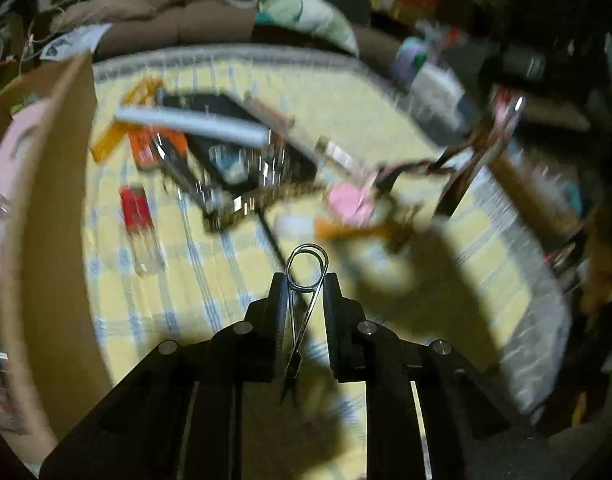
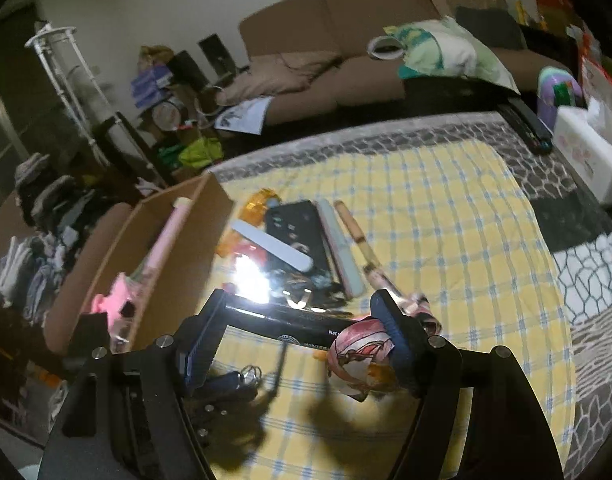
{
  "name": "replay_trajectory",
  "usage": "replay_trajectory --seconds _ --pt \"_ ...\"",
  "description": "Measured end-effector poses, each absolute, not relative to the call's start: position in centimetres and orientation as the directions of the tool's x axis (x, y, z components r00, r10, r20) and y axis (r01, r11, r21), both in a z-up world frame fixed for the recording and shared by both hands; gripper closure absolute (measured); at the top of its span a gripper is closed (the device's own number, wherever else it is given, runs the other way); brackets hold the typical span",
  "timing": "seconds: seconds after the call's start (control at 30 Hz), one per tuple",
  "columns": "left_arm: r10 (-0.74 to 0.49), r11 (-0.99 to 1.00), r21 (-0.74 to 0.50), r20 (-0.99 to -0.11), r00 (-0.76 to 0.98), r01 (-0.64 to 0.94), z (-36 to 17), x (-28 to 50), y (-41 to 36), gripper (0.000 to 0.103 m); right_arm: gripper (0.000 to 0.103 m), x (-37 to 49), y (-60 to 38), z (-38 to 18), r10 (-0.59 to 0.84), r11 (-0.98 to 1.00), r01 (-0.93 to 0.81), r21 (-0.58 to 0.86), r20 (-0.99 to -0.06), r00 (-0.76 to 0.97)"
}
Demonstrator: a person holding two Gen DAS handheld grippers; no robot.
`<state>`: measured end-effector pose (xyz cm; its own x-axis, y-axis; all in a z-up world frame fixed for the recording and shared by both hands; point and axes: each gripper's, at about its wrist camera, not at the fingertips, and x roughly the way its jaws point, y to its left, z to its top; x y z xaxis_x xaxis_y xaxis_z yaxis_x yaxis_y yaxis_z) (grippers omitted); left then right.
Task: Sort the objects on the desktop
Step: 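Carry the wire clip and scrunchie into the cardboard box and release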
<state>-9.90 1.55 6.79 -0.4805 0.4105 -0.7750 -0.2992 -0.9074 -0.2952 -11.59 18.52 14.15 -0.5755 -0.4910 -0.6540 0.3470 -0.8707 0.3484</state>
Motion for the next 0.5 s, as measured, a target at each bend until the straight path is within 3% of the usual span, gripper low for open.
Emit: replay_trajectory --seconds 0.27,0.5 --pt "0.477 -0.872 -0.418 -0.605 -0.638 -0.255 16.1 -8.9 -6.5 0.086 0.028 -9.7 14.2 19.5 -0.597 -0.801 0.467 0.375 -0.56 -0.574" --pt "0.425 -0.857 -0.499 -0.543 -0.724 -0.129 18.4 -7.9 -16.8 0.086 0.028 -8.8 7.3 23.0 -0.703 -0.704 0.579 0.411 -0.515 -0.49"
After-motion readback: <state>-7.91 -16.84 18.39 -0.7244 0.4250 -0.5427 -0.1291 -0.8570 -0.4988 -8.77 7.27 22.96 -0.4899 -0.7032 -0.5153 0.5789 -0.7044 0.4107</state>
